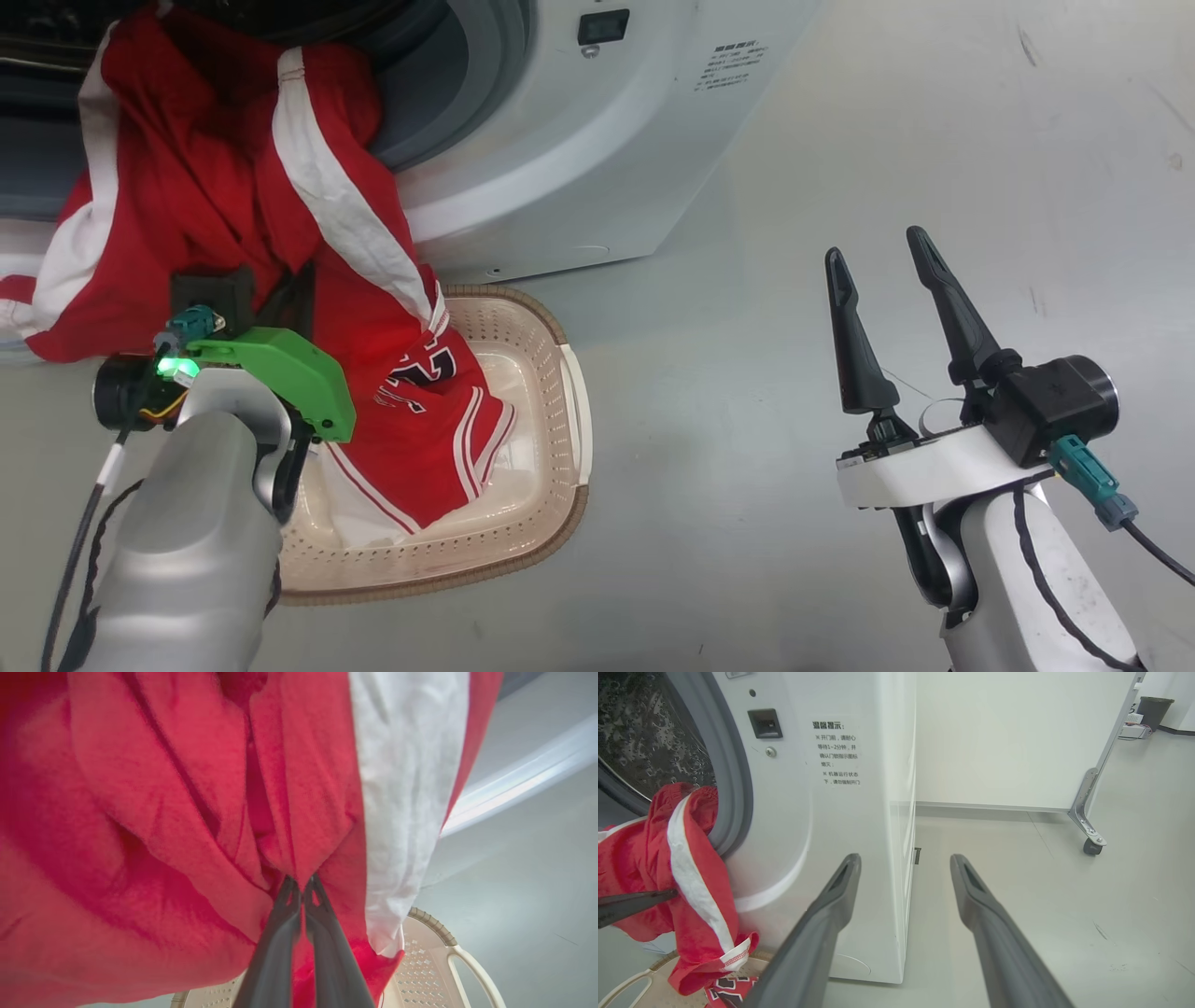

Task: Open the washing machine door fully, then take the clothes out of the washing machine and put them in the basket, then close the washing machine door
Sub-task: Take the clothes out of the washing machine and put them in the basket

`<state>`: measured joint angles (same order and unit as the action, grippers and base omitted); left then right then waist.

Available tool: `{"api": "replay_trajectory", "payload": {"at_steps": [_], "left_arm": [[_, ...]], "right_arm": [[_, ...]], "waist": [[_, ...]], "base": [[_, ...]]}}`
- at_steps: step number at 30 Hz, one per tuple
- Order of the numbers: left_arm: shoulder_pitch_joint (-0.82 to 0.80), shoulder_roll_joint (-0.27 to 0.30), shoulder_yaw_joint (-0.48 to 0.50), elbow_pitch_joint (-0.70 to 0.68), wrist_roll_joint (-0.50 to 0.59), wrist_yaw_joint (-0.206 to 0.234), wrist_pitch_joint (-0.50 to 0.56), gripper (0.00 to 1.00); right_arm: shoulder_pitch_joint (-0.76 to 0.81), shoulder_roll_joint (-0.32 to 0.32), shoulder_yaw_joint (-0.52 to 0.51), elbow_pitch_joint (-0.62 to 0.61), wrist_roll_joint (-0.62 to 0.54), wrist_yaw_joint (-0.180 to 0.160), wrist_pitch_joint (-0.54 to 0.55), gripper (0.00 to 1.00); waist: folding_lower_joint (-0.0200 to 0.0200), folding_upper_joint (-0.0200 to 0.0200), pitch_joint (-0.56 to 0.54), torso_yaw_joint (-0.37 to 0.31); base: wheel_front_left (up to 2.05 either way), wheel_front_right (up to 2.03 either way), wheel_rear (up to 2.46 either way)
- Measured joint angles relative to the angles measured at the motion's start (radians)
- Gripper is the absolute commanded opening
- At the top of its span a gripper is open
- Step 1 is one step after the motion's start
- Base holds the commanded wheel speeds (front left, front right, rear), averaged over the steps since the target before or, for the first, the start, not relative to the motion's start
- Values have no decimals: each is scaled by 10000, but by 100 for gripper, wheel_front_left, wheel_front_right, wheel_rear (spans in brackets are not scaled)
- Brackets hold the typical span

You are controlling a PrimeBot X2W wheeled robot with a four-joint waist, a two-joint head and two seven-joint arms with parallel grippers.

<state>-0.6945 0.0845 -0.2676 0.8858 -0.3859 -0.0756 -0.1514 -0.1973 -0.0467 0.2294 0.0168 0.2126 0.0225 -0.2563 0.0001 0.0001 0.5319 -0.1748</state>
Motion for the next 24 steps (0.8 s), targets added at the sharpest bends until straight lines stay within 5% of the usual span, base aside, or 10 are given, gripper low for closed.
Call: {"api": "replay_trajectory", "payload": {"at_steps": [16,24], "left_arm": [[878,-357,-619,-1425,460,-130,-1009,0],[1305,-441,-523,-3973,721,81,-1005,0]], "right_arm": [[244,-69,-426,123,-35,-88,0,100],[533,-249,-629,205,-128,-151,0,100]], "waist": [[-1,0,-546,759],[0,0,-974,1446]], "base": [[0,0,0],[0,0,0]]}}
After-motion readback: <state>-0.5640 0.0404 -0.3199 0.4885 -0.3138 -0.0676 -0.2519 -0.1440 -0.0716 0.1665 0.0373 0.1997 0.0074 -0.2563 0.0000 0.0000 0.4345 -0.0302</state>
